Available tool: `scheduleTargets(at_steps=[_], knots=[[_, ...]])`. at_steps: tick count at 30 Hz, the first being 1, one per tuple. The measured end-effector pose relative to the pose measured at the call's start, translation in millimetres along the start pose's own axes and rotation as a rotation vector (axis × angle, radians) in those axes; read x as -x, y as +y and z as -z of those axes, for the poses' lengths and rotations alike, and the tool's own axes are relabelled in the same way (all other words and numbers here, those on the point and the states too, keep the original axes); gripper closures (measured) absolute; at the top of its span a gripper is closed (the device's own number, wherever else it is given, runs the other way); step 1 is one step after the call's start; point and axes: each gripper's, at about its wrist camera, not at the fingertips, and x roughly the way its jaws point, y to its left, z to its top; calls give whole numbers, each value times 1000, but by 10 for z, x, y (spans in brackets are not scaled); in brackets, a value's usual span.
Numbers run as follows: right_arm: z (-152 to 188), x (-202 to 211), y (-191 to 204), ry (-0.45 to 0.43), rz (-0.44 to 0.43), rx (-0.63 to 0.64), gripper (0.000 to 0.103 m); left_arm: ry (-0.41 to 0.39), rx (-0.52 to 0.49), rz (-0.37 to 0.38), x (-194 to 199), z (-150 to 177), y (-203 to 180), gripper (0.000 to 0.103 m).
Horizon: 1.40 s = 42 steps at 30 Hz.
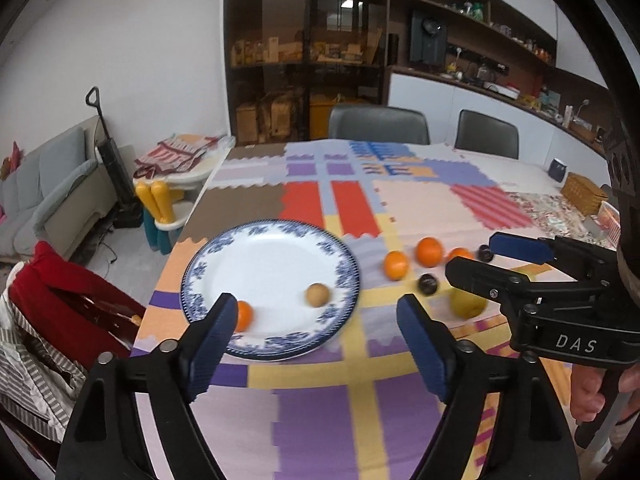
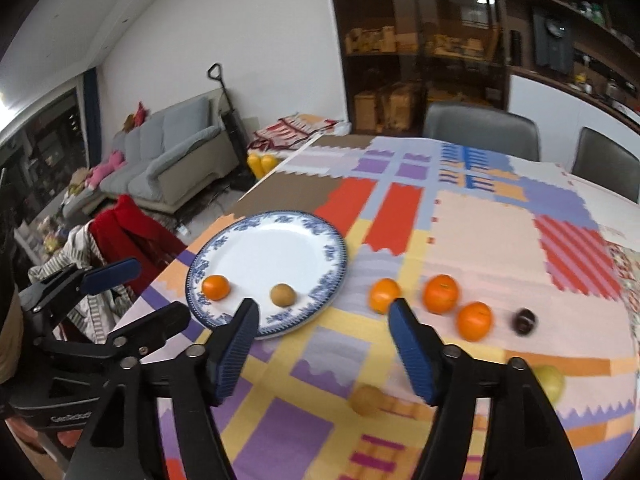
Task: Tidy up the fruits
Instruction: 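Open the left gripper over the plate while the right gripper releases the kiwi there, then grasp a second brown kiwi with the left gripper while the right gripper grasps the green pear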
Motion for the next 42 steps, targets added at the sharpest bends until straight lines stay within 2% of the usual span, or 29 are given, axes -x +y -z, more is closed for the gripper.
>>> scheduleTargets(at_steps=[7, 14, 26, 31, 36, 39, 41, 42], knots=[[152, 383, -292, -24, 80, -31, 28, -22, -61, 15, 131, 42, -408, 8], [384, 610, -609, -30, 174, -54, 25, 21, -89, 60, -1, 162, -745, 8], [597, 615, -1172, -5, 320, -121, 25, 131, -96, 53, -452, 321, -1105, 8], [685, 461, -1405, 39, 338, -162, 25, 157, -111, 33, -631, 353, -1172, 9], [780, 249, -1538, 81, 309, -197, 25, 196, -84, 40, -816, 384, -1179, 15], [811, 133, -1589, 99, 303, -201, 25, 226, -71, 41, -928, 408, -1179, 22], [823, 71, -1615, 107, 298, -199, 25, 244, -64, 50, -992, 425, -1187, 33], [823, 36, -1632, 114, 299, -199, 25, 249, -63, 53, -1017, 428, -1191, 35]])
